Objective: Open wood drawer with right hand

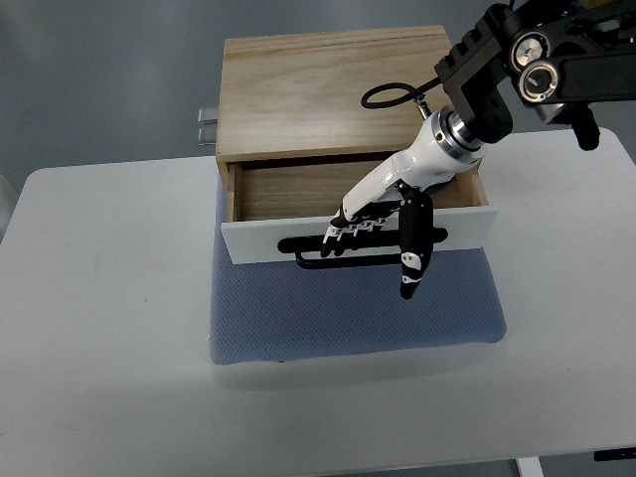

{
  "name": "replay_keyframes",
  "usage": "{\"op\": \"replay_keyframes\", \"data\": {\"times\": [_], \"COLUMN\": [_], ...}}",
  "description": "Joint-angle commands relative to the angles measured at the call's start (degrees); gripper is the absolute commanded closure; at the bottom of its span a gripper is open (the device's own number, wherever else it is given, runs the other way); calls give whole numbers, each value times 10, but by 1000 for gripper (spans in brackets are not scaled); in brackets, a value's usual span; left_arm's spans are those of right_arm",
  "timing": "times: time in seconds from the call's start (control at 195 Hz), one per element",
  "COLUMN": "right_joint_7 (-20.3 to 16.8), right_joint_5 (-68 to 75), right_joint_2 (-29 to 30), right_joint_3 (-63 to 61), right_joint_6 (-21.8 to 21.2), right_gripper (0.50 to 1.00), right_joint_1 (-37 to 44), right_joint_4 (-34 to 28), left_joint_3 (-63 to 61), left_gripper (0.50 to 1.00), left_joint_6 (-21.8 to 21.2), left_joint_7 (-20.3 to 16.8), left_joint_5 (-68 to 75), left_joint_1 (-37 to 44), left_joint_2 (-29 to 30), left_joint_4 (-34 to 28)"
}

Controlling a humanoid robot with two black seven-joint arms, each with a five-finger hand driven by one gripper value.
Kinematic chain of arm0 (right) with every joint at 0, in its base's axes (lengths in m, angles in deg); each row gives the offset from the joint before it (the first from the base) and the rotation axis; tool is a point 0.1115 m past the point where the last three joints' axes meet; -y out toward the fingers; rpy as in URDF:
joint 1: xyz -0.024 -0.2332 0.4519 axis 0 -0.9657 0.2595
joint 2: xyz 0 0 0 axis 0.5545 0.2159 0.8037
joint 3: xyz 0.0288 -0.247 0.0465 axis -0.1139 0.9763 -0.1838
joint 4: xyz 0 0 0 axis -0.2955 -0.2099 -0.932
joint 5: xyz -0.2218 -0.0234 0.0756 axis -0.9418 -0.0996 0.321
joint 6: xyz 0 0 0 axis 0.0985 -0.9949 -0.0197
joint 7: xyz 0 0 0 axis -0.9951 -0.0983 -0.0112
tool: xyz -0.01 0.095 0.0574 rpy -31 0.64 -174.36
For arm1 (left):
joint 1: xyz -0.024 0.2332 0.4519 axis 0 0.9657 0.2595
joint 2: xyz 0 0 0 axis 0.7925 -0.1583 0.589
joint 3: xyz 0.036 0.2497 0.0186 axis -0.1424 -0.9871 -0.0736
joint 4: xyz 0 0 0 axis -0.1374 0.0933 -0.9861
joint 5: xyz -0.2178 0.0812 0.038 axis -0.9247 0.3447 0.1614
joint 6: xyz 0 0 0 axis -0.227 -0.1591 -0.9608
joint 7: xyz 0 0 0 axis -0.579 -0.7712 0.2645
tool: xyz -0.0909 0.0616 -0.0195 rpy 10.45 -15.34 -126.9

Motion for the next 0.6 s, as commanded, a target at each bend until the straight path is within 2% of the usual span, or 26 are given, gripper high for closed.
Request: {"op": "replay_keyframes", "data": {"times": [0.0,0.288,0.529,0.535,0.596], "right_joint_7": [1,9,9,9,11], "right_joint_5": [0,6,31,37,41], "right_joint_2": [-1,-14,-58,-77,-101], "right_joint_3": [-1,-53,-147,-158,-179], "right_joint_6": [0,0,0,0,0], "right_gripper": [558,556,556,556,556], "right_joint_1": [0,11,14,11,1], "right_joint_4": [-2,-2,7,19,47], "left_joint_3": [0,0,0,0,0], "left_gripper": [500,500,500,500,500], "left_joint_6": [0,0,0,1,1], "left_joint_7": [0,0,0,0,0], "left_joint_5": [-1,0,0,0,0], "left_joint_1": [0,0,0,0,0], "left_joint_2": [0,0,0,0,0], "left_joint_4": [0,0,0,0,0]}}
